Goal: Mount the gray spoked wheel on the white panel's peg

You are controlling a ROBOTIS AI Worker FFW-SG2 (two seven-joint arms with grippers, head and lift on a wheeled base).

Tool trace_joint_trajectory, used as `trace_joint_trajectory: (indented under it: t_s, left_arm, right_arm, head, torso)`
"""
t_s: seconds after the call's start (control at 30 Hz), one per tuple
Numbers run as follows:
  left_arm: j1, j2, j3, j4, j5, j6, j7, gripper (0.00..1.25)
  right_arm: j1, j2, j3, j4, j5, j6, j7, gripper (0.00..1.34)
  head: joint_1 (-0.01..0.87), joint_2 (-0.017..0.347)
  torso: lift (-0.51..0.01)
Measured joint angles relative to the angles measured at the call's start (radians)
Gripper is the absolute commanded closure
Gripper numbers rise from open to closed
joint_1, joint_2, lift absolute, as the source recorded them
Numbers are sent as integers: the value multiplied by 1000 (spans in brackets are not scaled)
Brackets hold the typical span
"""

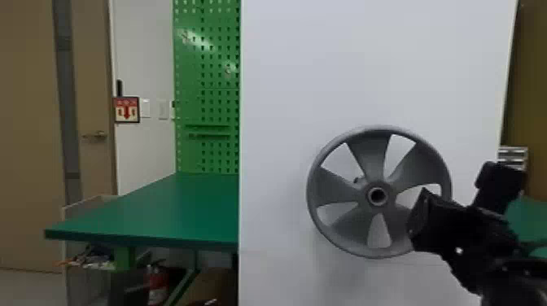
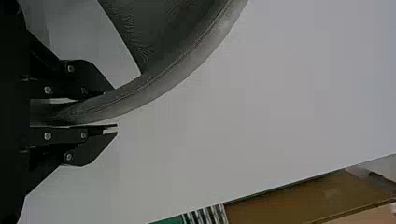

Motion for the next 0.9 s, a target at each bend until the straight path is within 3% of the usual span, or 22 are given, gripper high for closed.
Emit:
trace_joint_trajectory:
  t_s: [0.27,0.5,0.9]
  left_arm:
    - [-1,0,-1,0,0,0,0,572]
    - [-2,0,-1,0,0,0,0,572]
    - [-3,0,-2,0,0,1,0,572]
  right_arm:
    - [6,0,-2,2,3,-15,0,446]
    - [8,-3,2,3,7,-16,7,-2]
    - [5,-7,-2,12,5,2,41,-2]
  head:
    - [123,-8]
    - [123,-8]
    - [123,-8]
  torso:
    - [-401]
    - [-401]
    - [-401]
